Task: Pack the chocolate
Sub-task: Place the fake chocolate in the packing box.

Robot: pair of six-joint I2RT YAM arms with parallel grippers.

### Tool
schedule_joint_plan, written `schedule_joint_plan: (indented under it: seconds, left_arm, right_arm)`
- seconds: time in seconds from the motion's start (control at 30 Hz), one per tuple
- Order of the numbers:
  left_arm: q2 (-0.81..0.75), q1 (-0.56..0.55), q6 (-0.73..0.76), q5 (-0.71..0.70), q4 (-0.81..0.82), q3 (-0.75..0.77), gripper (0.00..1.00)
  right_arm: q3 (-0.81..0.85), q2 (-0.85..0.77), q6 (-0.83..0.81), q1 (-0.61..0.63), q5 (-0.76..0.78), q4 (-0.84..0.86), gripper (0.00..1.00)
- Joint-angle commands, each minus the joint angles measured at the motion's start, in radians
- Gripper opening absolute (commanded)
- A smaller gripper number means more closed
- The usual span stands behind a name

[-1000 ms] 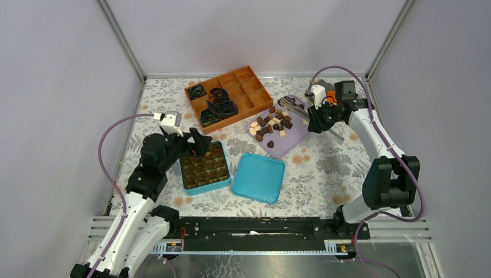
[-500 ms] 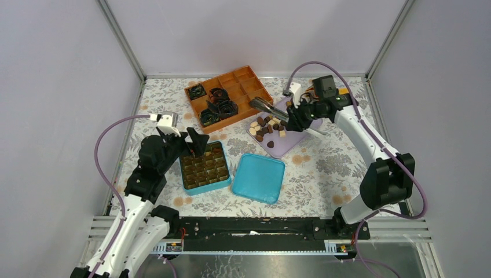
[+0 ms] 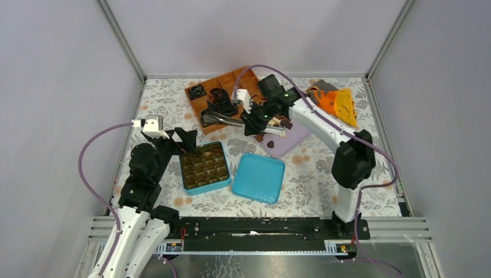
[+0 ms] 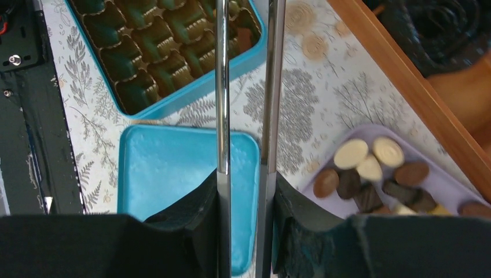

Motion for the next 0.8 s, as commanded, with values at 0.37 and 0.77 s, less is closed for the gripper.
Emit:
schedule_joint_plan:
  seconds: [0.37, 0.77]
  left_arm:
    - [-0.109, 0.020, 0.003, -0.154, 0.053, -0.019, 0.99]
    - [-0.117, 0.020, 0.002, -0.143, 0.057, -0.021, 0.99]
  right_arm:
    - [0.221, 0.220, 0.055, 0.273, 0.143, -0.029, 0.00]
    - [0.280, 0.325, 0.065, 0.334, 0.253, -0.051, 0.04]
